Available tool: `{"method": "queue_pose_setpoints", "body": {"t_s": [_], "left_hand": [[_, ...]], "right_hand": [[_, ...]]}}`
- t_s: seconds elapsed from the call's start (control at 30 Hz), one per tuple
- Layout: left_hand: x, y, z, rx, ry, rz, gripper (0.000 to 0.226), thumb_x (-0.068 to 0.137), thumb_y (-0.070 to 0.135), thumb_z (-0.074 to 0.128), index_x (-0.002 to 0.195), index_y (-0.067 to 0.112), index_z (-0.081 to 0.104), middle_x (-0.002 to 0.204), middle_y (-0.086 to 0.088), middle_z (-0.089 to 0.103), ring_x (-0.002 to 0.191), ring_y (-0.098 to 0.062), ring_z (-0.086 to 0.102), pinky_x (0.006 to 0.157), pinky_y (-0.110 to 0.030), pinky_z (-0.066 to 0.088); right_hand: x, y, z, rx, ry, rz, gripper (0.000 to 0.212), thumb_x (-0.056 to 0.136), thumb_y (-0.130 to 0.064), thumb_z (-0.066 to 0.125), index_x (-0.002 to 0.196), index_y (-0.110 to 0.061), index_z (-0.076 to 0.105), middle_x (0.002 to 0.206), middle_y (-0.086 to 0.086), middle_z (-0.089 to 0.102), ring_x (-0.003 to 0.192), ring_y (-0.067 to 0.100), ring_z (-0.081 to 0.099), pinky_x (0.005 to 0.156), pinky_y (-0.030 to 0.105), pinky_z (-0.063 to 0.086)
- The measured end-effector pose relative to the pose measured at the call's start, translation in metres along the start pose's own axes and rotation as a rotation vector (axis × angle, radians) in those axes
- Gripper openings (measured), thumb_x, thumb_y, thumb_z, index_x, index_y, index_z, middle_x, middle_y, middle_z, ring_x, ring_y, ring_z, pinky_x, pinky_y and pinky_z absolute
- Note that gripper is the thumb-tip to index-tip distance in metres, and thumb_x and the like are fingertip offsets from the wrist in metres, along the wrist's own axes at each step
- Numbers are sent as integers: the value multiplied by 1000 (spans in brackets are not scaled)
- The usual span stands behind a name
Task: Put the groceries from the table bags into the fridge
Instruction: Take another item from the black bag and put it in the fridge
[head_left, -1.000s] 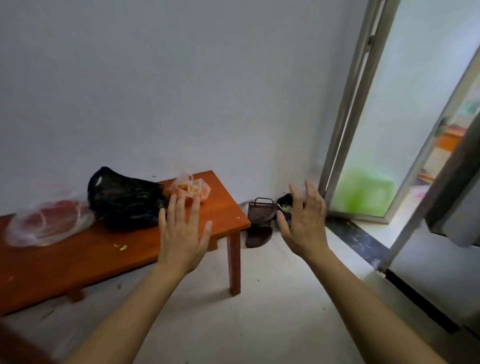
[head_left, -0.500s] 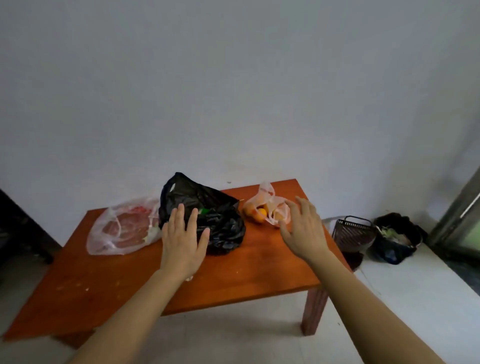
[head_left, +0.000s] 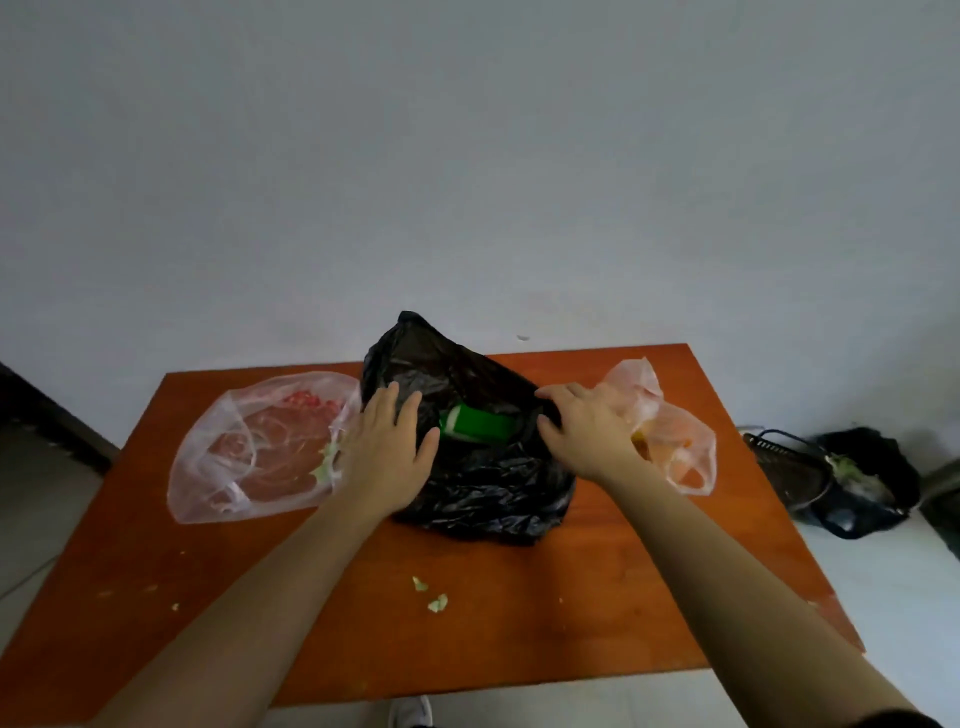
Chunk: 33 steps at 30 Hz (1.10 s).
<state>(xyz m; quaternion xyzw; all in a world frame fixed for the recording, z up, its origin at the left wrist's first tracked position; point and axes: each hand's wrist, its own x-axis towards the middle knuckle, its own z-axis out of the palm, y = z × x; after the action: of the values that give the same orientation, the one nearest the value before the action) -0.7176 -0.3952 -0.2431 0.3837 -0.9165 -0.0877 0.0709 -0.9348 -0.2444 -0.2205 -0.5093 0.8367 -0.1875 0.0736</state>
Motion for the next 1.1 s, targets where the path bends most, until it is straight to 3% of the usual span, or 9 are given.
{"method": "queue_pose_setpoints", "body": {"t_s": [0.4, 0.6, 0.67, 0.77, 0.9, 1.0, 1.1], "left_hand": [[72, -71, 88, -18, -453, 86, 68, 100, 52, 34, 156, 18, 16, 164, -11, 8, 151, -30, 3, 119, -50, 18], [73, -81, 137, 4, -682, 18, 72, 99, 51, 39, 156, 18, 11, 164, -13, 2, 150, -33, 1, 118, -55, 16], [73, -83, 146, -2, -728, -9, 71, 99, 50, 39, 157, 19, 12, 163, -13, 7, 149, -35, 9, 117, -54, 19], [72, -87, 154, -43, -725, -28, 68, 95, 56, 33, 155, 27, 19, 155, -12, 33, 140, -37, 31, 113, -51, 26], [72, -86, 159, -47, -647, -33, 83, 81, 65, 15, 153, 26, 30, 149, -12, 45, 135, -39, 40, 111, -53, 30], [77, -79, 152, -83, -652, -58, 83, 83, 63, 25, 154, 18, 29, 151, -16, 42, 138, -41, 38, 112, -53, 31], [83, -74, 149, -89, -697, -92, 71, 93, 49, 49, 153, 18, 26, 152, -15, 40, 139, -37, 36, 113, -46, 33]], "right_hand": [[111, -31, 89, -19, -399, 155, 53, 97, -32, 54, 148, -22, 39, 141, 8, 46, 125, 32, 49, 90, 45, 52], [146, -3, 158, -139, -655, 157, 77, 92, -31, 63, 154, -16, 21, 151, 18, 29, 139, 40, 30, 103, 53, 44], [151, 8, 173, -189, -678, 156, 87, 90, -33, 66, 157, -15, 13, 155, 19, 23, 144, 40, 22, 108, 53, 38], [155, 24, 185, -314, -716, 193, 100, 88, -38, 69, 158, -12, 2, 159, 19, 19, 146, 39, 20, 113, 50, 29], [160, 32, 189, -378, -703, 199, 74, 92, -23, 61, 154, -10, 22, 152, 17, 32, 139, 41, 31, 110, 53, 32], [163, 33, 183, -327, -700, 156, 63, 89, -19, 64, 146, -10, 36, 148, 15, 36, 134, 41, 35, 104, 53, 40], [155, 31, 175, -190, -669, 145, 72, 86, -21, 71, 146, -10, 32, 147, 15, 33, 130, 41, 41, 98, 51, 45]]}}
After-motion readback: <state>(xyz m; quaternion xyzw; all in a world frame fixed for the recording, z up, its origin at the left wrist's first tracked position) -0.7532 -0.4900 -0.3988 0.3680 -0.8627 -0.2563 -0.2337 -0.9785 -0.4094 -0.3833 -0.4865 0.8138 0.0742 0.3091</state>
